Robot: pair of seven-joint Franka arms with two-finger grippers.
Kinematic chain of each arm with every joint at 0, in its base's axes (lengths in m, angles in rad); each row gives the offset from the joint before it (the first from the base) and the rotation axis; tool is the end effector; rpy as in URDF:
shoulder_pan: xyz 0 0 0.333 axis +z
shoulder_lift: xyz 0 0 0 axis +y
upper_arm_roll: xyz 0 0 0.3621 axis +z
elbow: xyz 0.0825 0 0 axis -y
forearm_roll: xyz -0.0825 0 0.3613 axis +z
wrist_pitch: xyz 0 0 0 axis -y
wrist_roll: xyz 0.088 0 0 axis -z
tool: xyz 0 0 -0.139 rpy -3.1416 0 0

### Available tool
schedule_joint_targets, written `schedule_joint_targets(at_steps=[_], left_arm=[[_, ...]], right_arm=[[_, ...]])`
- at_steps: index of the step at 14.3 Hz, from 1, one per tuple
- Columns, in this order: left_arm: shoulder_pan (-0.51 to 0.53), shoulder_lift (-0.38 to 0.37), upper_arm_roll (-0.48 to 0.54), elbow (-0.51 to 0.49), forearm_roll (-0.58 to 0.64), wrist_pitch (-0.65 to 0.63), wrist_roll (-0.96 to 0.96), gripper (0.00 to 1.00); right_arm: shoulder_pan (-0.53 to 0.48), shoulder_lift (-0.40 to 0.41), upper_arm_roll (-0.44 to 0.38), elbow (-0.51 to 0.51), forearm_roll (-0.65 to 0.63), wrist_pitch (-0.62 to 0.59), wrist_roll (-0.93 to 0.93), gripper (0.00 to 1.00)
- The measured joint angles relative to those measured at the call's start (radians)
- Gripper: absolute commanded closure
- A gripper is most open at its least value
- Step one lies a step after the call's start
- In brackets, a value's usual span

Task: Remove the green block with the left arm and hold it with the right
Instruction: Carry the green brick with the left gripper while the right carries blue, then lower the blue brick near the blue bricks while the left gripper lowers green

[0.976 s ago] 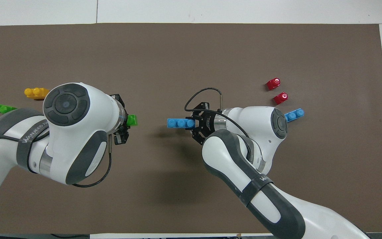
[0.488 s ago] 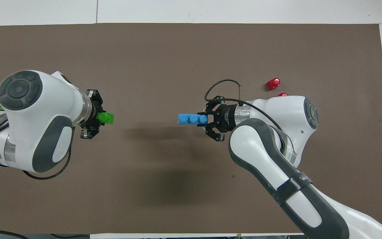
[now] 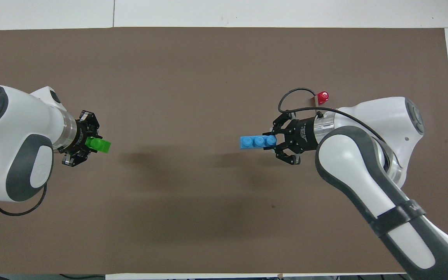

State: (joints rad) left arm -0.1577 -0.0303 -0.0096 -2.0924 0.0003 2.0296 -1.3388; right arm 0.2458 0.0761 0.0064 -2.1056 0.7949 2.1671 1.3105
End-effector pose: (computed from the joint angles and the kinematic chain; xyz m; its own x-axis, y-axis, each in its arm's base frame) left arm 0.5053 -0.0853 0.4579 0.3888 0.9213 -0.0069 0.9208 -0.3888 -0.0317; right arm 0.5212 0.1826 0.4240 0.0365 -0.7957 -0.6046 -0.9990 -0.0436 -0.0031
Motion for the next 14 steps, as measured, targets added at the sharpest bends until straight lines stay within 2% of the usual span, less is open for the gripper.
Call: schedule_joint_targets(at_steps=[4, 9, 14], left_arm=[[0.083, -0.013, 0.000, -0.035, -0.040, 0.017, 0.185, 0.84], [0.113, -0.013, 0.000, -0.144, -0.048, 0.175, 0.338, 0.84], [0.152, 0.011, 0.001, -0.180, -0.048, 0.252, 0.468, 0.85]], right_arm=[[-0.097, -0.034, -0.001, -0.003, -0.071, -0.101, -0.054, 1.00], [-0.283, -0.057, -0.003, -0.004, -0.158, -0.242, -0.204, 1.00], [-0.415, -0.071, -0.004, 0.004, -0.198, -0.339, -0.322, 1.00]])
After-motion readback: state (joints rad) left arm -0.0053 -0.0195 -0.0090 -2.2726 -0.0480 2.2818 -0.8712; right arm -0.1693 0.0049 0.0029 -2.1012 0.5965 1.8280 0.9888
